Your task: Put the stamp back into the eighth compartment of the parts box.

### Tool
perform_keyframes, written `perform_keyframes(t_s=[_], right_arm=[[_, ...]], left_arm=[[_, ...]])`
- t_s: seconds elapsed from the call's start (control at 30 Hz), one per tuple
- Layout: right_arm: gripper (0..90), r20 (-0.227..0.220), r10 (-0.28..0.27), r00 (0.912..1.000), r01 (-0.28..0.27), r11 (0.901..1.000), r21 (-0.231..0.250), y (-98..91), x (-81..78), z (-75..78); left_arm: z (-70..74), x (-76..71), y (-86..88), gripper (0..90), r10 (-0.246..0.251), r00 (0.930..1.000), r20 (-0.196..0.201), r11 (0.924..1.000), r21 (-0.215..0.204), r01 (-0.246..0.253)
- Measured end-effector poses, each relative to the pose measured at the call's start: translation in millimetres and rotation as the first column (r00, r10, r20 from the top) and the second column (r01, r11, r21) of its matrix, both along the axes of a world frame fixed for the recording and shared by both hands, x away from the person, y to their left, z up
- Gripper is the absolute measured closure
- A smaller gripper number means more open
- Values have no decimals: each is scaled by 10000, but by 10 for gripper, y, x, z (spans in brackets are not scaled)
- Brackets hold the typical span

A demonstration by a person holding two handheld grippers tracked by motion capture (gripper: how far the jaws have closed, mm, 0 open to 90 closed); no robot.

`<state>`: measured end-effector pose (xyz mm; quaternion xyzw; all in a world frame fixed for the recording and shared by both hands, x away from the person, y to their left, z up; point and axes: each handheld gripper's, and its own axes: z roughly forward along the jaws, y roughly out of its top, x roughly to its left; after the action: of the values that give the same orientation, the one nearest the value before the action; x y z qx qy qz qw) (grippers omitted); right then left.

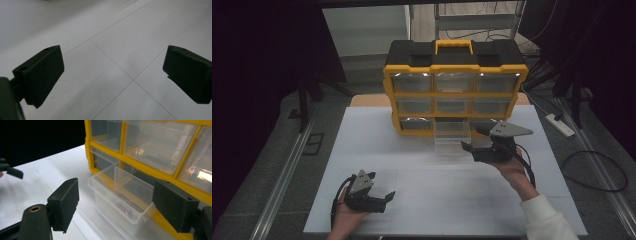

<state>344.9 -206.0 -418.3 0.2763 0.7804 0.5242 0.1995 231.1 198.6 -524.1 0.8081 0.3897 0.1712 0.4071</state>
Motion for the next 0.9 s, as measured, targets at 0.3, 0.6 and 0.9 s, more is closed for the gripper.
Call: perform_keyframes(t_s=[0.3,0.6,0.9], right_arm=[[229,179,-217,9996,219,9997,-93,-248,-253,-47],[228,-260,-674,9974,667,9974,-289,-533,-436,-302],[225,-351,-961,9948,944,9945,-464,-748,-627,-468]], left_arm=[[0,-1,-4,36,-20,10000,5,10000,-16,20],[0,-1,-4,36,-40,10000,29,10000,1,40],[-1,-1,-6,36,-31,10000,38,10000,34,31]])
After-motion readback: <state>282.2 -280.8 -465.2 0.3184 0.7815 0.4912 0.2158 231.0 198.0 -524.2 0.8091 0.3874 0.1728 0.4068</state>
